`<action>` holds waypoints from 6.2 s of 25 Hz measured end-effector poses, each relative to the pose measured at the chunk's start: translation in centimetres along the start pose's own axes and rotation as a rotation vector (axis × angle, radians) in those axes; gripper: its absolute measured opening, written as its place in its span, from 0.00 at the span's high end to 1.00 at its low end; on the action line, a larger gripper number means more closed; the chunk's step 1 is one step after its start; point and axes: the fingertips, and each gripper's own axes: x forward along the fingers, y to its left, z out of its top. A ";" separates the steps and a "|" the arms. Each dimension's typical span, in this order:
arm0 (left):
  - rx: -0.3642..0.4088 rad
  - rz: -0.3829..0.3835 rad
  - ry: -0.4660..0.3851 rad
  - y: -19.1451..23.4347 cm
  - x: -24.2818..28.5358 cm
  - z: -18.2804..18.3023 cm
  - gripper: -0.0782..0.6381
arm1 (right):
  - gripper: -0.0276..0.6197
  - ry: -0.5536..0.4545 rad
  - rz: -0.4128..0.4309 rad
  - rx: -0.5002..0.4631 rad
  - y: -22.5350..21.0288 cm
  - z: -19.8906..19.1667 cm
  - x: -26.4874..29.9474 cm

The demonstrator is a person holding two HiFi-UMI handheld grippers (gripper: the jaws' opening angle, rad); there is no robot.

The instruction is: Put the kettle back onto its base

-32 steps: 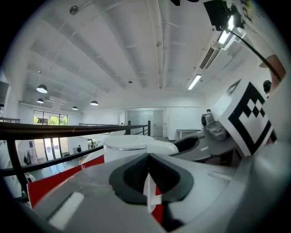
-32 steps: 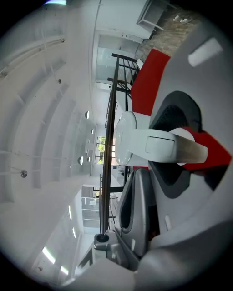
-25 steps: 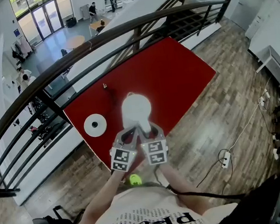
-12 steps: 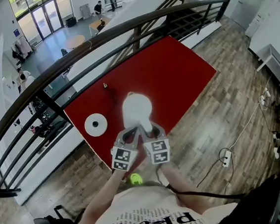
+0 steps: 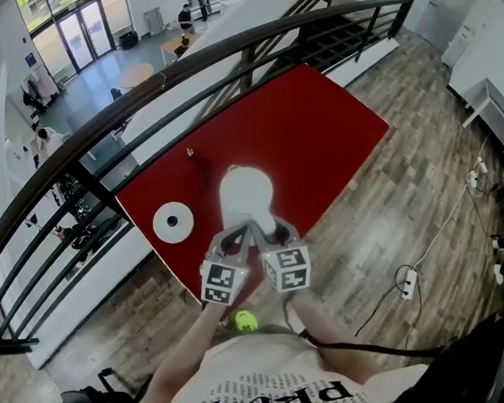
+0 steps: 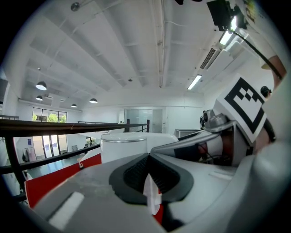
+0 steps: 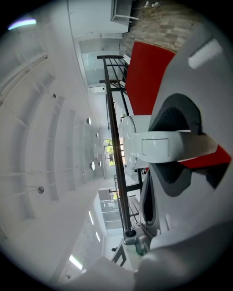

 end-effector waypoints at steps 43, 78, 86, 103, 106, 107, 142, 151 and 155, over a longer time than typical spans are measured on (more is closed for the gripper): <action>-0.003 0.332 -0.031 11.1 -10.4 4.1 0.90 | 0.73 -0.085 0.352 -0.074 14.7 9.3 5.4; -0.079 0.437 -0.033 27.8 -12.7 2.5 0.90 | 0.73 -0.027 0.449 -0.106 23.0 10.4 19.3; -0.101 0.419 -0.041 27.5 -12.6 1.5 0.90 | 0.73 -0.085 0.467 -0.112 22.2 9.6 18.2; -0.116 0.378 -0.050 23.9 -12.6 1.4 0.90 | 0.73 -0.085 0.468 -0.144 20.8 7.6 15.6; -0.119 0.375 -0.046 23.2 -12.7 0.8 0.90 | 0.73 -0.083 0.465 -0.156 20.7 7.4 15.2; -0.120 0.376 -0.047 23.1 -12.7 0.8 0.90 | 0.73 -0.084 0.463 -0.168 20.8 7.3 15.1; -0.132 0.357 -0.036 18.8 -13.8 0.6 0.90 | 0.73 0.018 0.371 -0.210 19.2 3.5 10.7; -0.151 0.355 -0.021 17.8 -14.4 -0.6 0.90 | 0.73 0.038 0.369 -0.245 18.4 3.0 10.7; -0.147 0.351 -0.035 17.9 -14.3 -0.4 0.90 | 0.73 0.037 0.406 -0.272 18.4 3.3 11.1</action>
